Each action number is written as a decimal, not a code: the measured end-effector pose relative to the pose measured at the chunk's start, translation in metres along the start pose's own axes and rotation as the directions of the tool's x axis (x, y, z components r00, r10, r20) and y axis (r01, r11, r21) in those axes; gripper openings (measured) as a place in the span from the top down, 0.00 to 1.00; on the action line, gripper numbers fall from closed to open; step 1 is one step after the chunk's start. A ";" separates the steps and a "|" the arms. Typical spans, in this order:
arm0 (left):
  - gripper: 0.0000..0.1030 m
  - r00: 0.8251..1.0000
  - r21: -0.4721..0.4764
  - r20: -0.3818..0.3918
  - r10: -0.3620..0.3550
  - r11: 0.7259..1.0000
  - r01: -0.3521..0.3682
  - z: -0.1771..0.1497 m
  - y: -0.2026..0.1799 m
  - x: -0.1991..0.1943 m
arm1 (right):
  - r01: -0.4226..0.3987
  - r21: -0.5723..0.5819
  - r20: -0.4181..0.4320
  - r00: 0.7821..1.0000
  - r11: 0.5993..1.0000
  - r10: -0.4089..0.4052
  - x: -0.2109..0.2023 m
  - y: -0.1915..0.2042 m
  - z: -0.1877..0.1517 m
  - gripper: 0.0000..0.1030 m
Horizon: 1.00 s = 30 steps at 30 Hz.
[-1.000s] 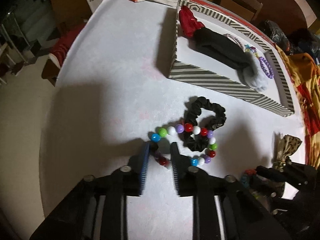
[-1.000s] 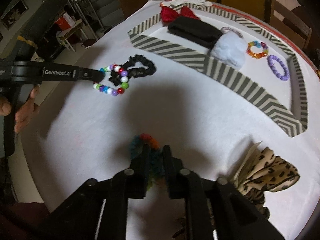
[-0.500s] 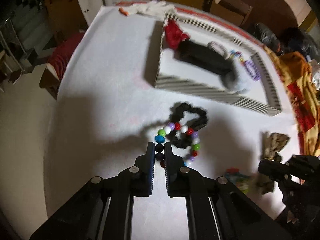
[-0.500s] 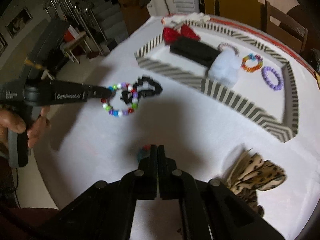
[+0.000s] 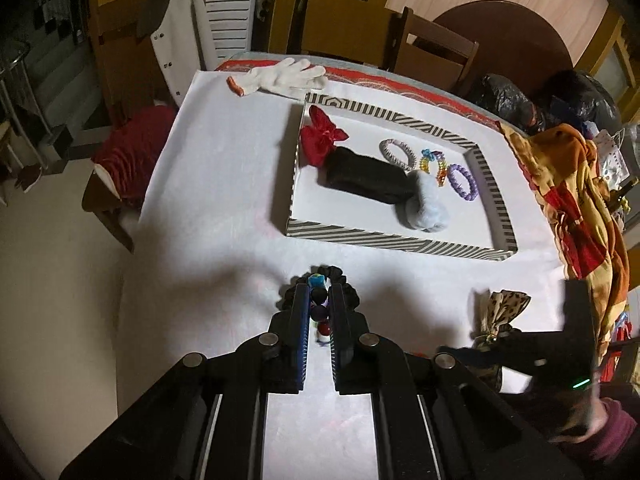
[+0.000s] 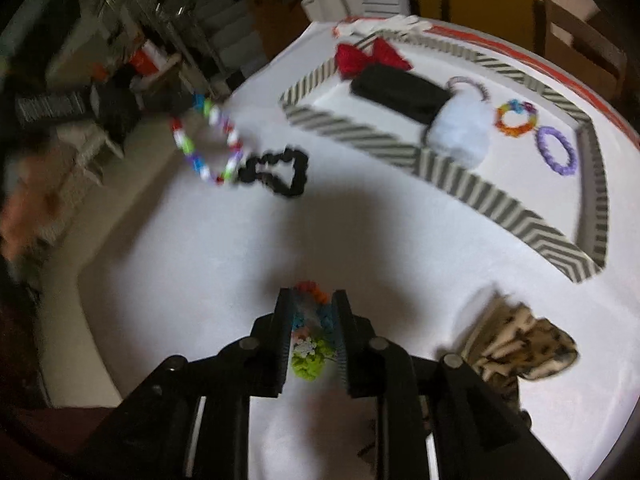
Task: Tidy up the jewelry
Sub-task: 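Carry both bracelets into the tray and open the left tool while the right tool releases its bracelet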
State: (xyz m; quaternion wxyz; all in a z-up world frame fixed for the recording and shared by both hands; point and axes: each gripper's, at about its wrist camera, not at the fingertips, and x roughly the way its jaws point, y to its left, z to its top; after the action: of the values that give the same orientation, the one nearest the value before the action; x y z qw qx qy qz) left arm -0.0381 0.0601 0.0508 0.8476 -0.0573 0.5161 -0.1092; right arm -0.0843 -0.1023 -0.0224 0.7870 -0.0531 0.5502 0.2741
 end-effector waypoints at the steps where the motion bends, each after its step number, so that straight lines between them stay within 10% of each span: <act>1: 0.95 1.000 0.002 0.004 -0.001 1.000 0.001 0.000 -0.001 -0.003 | 0.019 -0.023 -0.016 1.000 1.000 -0.019 0.007 0.002 -0.001 0.80; 7: 0.95 1.000 -0.004 0.027 -0.004 1.000 0.004 0.006 -0.001 -0.016 | 0.089 -0.108 -0.035 0.995 0.990 -0.094 0.026 0.012 -0.001 0.95; 18: 0.95 0.998 0.022 0.057 -0.003 1.000 0.002 0.026 -0.015 -0.024 | -0.098 0.103 0.130 0.988 0.990 0.084 -0.054 -0.027 0.019 0.95; 30: 0.94 0.996 0.098 0.084 0.017 0.995 -0.026 0.060 -0.056 -0.016 | -0.024 0.136 0.265 0.964 0.990 -0.013 -0.120 -0.060 0.050 0.95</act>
State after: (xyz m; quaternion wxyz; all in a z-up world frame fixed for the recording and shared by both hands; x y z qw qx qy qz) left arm 0.0012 0.0085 0.1040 0.8713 -0.0141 0.4748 -0.1232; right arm -0.0420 -0.1782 0.0912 0.8545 0.0402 0.4577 0.2422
